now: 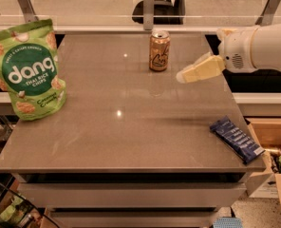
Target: Move orange can near green rice chip bag
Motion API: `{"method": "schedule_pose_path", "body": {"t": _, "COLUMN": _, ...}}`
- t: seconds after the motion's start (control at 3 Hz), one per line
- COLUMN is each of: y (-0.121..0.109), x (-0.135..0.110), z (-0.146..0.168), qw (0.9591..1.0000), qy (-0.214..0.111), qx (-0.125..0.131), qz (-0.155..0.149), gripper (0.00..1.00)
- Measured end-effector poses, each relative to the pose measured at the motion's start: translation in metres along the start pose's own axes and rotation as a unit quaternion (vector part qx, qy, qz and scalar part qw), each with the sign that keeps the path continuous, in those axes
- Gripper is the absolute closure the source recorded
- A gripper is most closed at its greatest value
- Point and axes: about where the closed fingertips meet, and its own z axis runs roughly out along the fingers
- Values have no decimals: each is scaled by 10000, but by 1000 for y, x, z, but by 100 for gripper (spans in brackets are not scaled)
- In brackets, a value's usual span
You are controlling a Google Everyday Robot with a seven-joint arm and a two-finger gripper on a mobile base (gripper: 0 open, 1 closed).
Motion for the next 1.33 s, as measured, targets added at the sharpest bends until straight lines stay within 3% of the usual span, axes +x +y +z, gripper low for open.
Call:
{"method": "schedule_pose_path", "body": {"t": 0.67, "y": -4, "x": 9, "z": 46, "qw": 9973, "qy": -550, "qx": -157, "qz": 455, "gripper": 0}}
{"method": "schedule_pose_path", "body": {"t": 1.33, "y": -10, "x": 4, "z": 83, "qw": 9932, "qy": -931, "qx": -335, "qz": 610, "gripper": 0}}
